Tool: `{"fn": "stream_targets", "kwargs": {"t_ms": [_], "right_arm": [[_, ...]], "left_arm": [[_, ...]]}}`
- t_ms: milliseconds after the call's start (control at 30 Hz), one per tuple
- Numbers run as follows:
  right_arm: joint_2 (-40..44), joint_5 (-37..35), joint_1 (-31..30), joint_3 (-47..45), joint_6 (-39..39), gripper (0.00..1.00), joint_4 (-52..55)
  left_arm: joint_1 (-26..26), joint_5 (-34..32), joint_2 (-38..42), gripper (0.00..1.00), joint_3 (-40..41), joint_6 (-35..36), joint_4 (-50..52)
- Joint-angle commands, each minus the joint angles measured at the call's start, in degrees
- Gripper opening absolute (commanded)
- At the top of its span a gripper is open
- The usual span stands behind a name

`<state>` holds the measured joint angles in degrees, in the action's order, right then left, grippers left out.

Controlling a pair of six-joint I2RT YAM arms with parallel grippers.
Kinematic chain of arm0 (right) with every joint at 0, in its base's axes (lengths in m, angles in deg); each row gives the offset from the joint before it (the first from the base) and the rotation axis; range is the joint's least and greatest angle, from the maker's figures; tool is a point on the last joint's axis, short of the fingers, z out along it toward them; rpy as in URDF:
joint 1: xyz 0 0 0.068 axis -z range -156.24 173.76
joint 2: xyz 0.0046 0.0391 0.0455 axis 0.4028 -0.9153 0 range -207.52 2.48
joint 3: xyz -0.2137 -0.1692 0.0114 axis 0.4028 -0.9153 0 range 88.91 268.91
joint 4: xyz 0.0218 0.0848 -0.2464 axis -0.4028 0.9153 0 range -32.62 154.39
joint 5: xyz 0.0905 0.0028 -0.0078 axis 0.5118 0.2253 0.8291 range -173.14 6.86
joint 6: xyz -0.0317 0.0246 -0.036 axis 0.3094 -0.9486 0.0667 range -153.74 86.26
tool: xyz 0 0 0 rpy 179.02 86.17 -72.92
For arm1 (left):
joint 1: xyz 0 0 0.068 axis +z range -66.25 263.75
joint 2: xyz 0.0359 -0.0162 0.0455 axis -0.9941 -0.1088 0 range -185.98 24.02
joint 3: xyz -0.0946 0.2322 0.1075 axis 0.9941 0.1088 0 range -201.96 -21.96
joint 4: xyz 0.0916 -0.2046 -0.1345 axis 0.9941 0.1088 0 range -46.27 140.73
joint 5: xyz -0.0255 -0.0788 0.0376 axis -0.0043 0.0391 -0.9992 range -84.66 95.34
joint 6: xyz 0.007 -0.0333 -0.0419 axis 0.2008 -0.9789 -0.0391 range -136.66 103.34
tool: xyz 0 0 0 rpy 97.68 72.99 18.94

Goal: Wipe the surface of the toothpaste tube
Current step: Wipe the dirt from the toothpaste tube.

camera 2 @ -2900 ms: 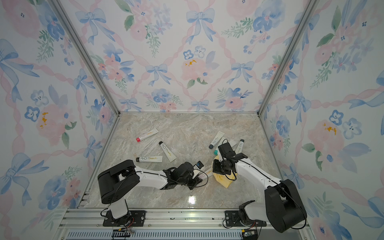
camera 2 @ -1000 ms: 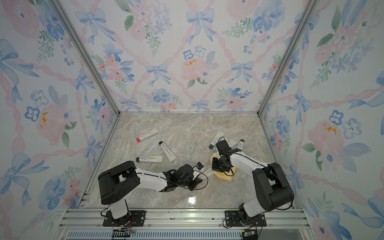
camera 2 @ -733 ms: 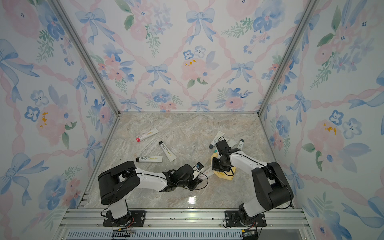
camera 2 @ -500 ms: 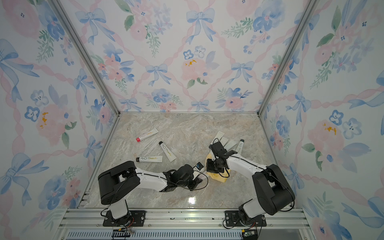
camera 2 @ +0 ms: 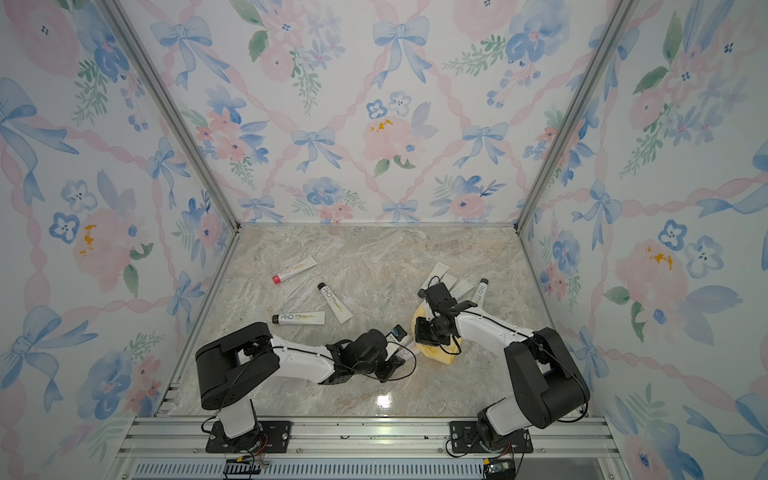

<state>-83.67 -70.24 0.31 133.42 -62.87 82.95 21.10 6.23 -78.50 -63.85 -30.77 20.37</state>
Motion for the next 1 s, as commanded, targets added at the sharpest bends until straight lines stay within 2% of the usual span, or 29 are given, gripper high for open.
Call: {"fn": "stream_targets", "kwargs": {"t_ms": [0, 367, 567, 700, 900, 967], "right_arm": [[-1.88, -7.46, 1.91, -2.07, 1.33, 0.12, 6.28], [0.85, 8.36, -4.21, -4.26, -3.06, 0.13, 2.00], [3.48, 11.64, -8.18, -6.52, -5.41, 0.13, 0.98], [3.36, 9.41, -7.49, -7.66, -4.56, 0.13, 2.36], [5.16, -3.44, -2.22, -6.85, -2.05, 0.13, 7.69], [5.25, -5.42, -0.62, -6.20, -1.35, 0.13, 8.36]], "left_arm": [[-0.89, 2.10, -1.15, 0.28, 2.25, 0.04, 6.91], [-0.98, 1.59, -0.95, 0.27, 2.25, -0.29, 5.54], [-0.90, 1.29, -0.43, 0.27, 4.30, -0.39, 4.98], [-0.89, 0.71, 0.17, 0.27, 4.81, -0.65, 4.61], [-0.89, 0.64, 0.48, 0.27, 5.08, -0.74, 4.28], [-0.96, 0.62, 0.44, 0.27, 5.13, -0.75, 4.27]]}}
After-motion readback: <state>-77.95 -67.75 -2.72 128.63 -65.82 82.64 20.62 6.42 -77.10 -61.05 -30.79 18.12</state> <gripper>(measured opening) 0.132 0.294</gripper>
